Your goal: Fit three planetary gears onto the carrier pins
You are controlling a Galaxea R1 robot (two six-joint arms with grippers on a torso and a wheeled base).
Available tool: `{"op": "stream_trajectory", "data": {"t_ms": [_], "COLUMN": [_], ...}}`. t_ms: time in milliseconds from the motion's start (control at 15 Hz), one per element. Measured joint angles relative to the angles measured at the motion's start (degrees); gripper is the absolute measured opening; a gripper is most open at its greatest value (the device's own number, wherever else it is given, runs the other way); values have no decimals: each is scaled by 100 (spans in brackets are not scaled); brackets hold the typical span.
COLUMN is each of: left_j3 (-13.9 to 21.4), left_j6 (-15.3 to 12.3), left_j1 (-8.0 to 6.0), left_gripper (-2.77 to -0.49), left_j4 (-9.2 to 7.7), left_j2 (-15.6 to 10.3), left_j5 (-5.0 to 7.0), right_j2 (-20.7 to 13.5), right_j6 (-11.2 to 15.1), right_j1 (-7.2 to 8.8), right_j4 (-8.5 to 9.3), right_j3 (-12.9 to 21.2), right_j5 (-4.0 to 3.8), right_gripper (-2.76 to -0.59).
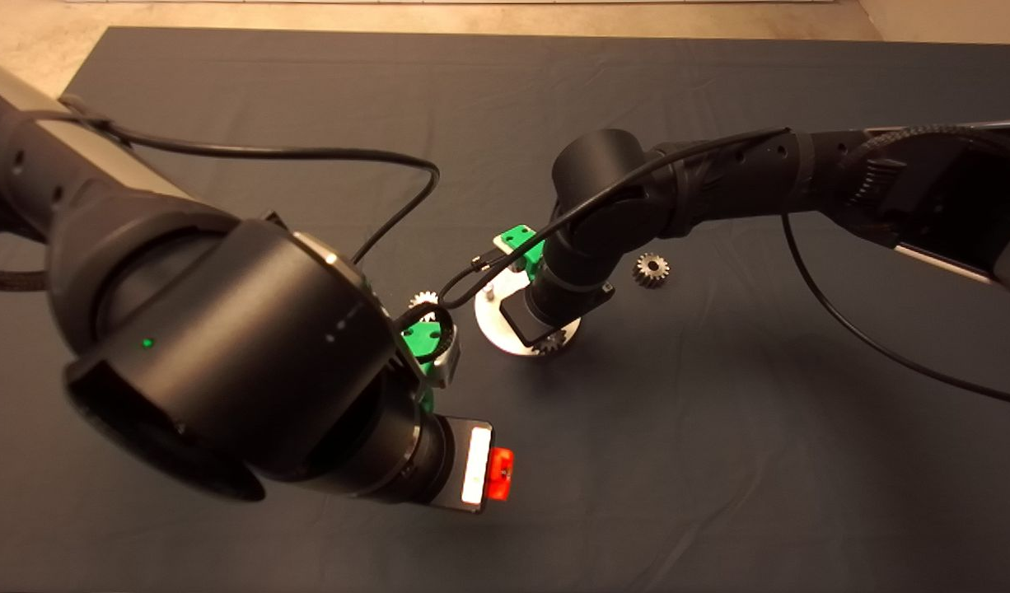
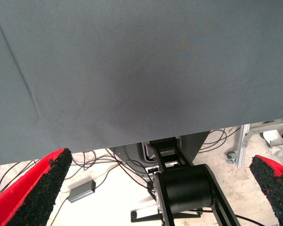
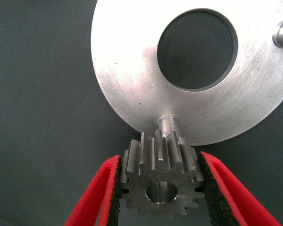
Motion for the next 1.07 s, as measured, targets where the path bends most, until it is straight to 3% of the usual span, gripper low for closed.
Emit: {"op": "stream_trajectory", "data": {"t_ms": [1067], "left_j3": [4], "left_j6": [0], "left_j1": [0], "left_gripper": [-49], "left_j4": [0], "left_j2": [2], "left_j5": [-2], "right_j2": [-1], "right_j6": [-39], "right_j1": [7], "right_j4": [-44], "right_j3": [-74], "right_j5": [0], "right_gripper": [-228]}}
